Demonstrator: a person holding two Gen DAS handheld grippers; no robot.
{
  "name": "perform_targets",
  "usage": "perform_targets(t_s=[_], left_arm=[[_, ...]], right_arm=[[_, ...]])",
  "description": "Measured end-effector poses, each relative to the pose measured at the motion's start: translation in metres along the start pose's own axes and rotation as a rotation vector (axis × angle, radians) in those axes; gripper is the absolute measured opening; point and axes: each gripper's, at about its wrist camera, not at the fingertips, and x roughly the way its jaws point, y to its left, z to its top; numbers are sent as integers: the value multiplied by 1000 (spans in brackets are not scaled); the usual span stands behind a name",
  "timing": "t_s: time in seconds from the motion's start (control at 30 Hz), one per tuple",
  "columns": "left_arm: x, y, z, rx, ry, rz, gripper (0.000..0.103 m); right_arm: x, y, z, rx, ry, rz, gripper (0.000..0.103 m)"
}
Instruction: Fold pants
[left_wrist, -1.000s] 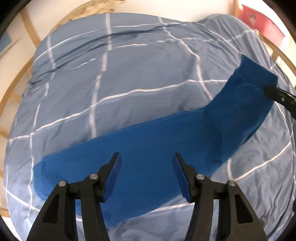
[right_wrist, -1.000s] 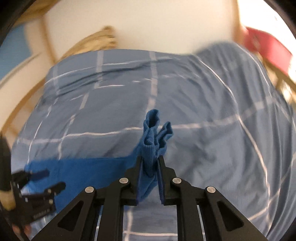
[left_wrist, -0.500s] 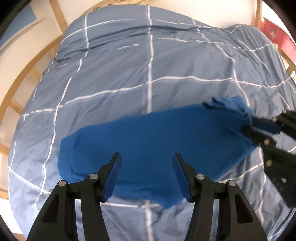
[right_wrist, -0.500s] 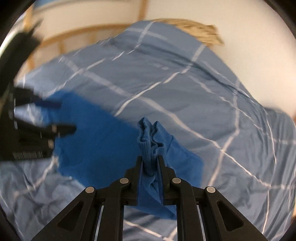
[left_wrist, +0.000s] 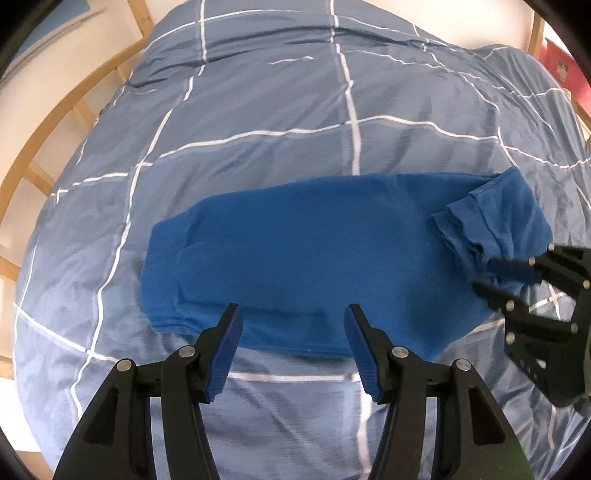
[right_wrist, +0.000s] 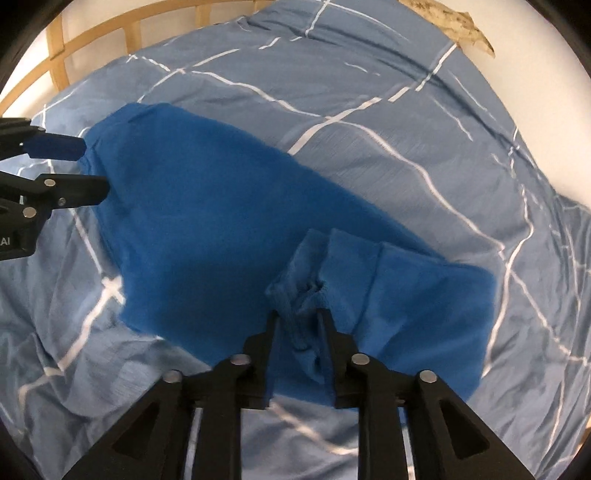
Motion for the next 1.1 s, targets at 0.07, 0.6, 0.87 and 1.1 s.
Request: perform_targets(t_s=[0.07, 0.6, 0.87, 1.1], left_arm=[[0, 9, -3, -8, 7, -2, 56], [-11, 100, -11, -138, 2, -40, 60], [24, 147, -2, -281, 5, -136, 60], [55, 162, 10, -290, 18, -231, 59]], right_arm=[[-1, 8, -1, 7, 16, 44, 24], [-58, 29, 34, 383, -45, -25, 32], [-44, 42, 62, 447, -28, -79, 32], [-20, 49, 76, 472, 10, -123, 32]])
